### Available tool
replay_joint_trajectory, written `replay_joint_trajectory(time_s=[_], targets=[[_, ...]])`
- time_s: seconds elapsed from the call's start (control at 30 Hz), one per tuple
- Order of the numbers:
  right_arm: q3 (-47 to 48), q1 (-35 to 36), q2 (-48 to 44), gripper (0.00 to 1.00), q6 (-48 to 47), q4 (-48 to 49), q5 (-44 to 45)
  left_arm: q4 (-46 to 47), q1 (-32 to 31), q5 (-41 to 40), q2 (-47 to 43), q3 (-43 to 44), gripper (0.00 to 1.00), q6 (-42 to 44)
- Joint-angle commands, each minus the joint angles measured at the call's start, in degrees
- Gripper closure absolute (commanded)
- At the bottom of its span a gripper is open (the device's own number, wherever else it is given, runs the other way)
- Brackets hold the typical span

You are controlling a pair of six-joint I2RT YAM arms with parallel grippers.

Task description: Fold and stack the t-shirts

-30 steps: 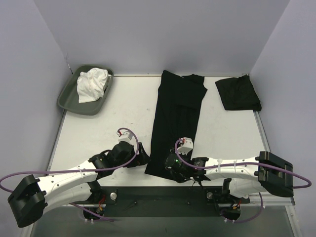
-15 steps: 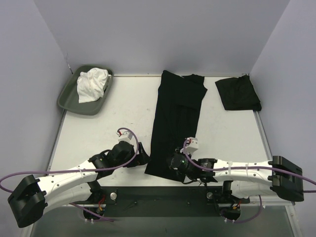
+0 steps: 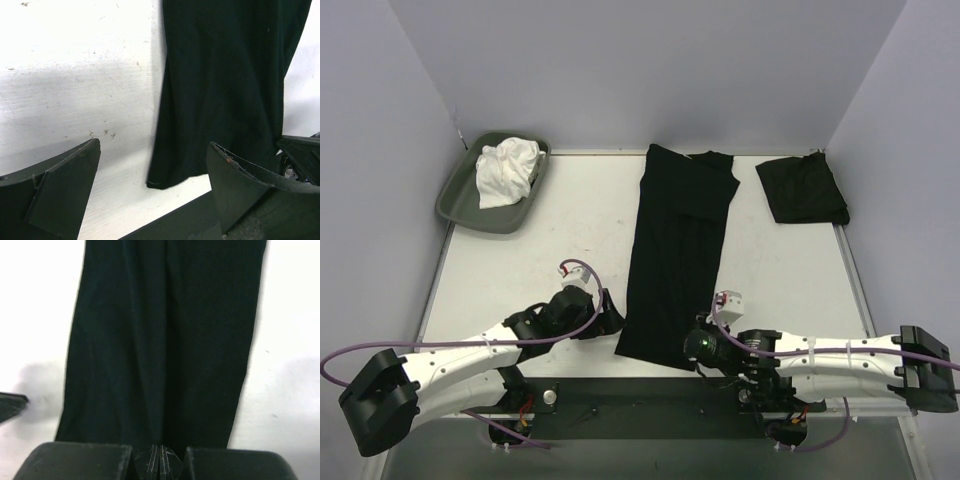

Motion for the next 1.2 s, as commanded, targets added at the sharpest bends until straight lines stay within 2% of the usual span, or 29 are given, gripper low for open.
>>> replay_joint_trajectory(time_s=[0.0,0.07,0.13,0.17,0.2,0.3,0.47,0.63,0.87,1.17], targets=[[0.3,2.5,1.6,1.0,3.7,-9.0,0.2,3.7,0.3,0.5,0.3,0.3,0.04,-0.4],[1.0,2.5,3.2,1.0,2.8,-9.0,-0.3,3.7,0.3,0.5,0.4,0.7,0.04,-0.4],[3.7,2.4,6.0,0.7,1.1,-10.2,0.1,3.2,0.2,0.5,0.6,1.5,0.04,-0.2],[5.2,2.5,6.8,0.58,0.3,-11.7,0.6,2.9,0.2,0.6,0.5,2.6,0.04,-0.2],[6.6,2.4,7.7,0.39,-0.3,-13.3,3.1,2.6,0.3,0.6,0.4,3.4,0.04,0.3],[12.2,2.2,9.4,0.23,-3.4,-16.7,7.5,0.8,0.2,0.9,0.2,7.9,0.04,1.6],[16.6,-2.4,9.3,0.19,-8.9,-16.7,9.2,-0.1,-0.1,3.3,2.6,15.3,0.04,3.8],[15.5,-7.3,5.1,0.19,-11.5,-16.5,9.9,5.3,-1.1,8.4,9.2,18.8,0.04,3.1],[8.3,-11.3,-6.6,0.2,-10.8,-16.4,10.3,20.9,-3.7,13.5,19.4,15.9,0.04,-0.4],[6.2,-12.9,-9.9,0.21,-10.7,-18.0,7.6,28.6,-6.1,14.7,24.3,9.4,0.04,-2.9]])
